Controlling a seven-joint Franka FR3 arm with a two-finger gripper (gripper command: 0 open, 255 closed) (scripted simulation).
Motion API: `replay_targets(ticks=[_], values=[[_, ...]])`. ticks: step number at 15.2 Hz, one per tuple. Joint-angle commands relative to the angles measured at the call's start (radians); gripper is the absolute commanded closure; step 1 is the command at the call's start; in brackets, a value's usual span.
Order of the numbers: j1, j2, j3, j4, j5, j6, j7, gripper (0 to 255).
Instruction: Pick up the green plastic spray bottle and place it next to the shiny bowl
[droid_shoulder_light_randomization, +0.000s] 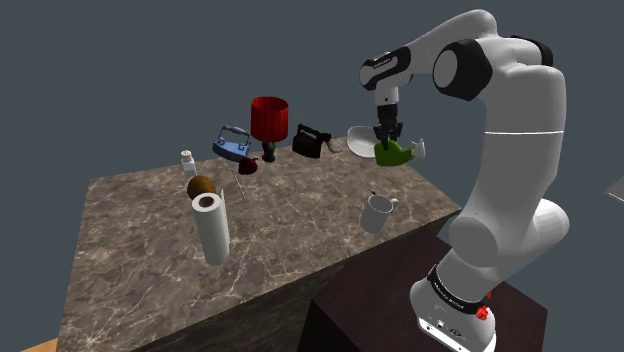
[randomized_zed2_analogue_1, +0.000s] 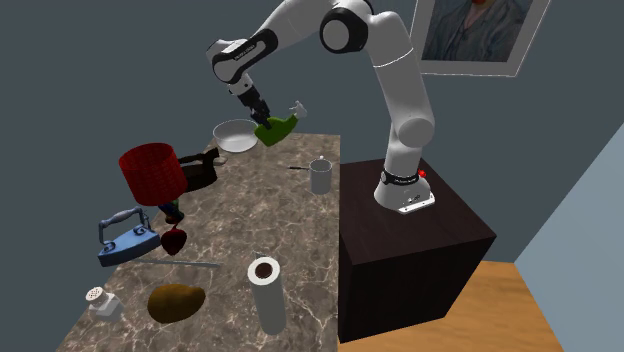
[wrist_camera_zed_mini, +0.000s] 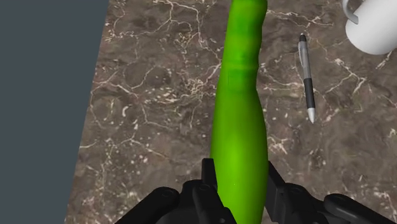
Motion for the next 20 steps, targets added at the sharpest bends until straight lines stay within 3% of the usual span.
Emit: replay_targets(ticks=[1,2,3,8,12,20], values=[[0.001,0.002,0.001,0.000,0.001,0.004,0.000,255],[0.001,0.002,0.001,0.000,0.001,0.004,0.000,255],[0.001,0.002,0.001,0.000,0.001,0.004,0.001,0],[0.001,0.002,0.001,0.000,0.001,0.004,0.000,0],[-0.001,0.046,0.004,0.185,0.009,-0.136,-0.008,0],[-0.001,0.046,0.004,0.184,0.009,-0.136,-0.008,0]])
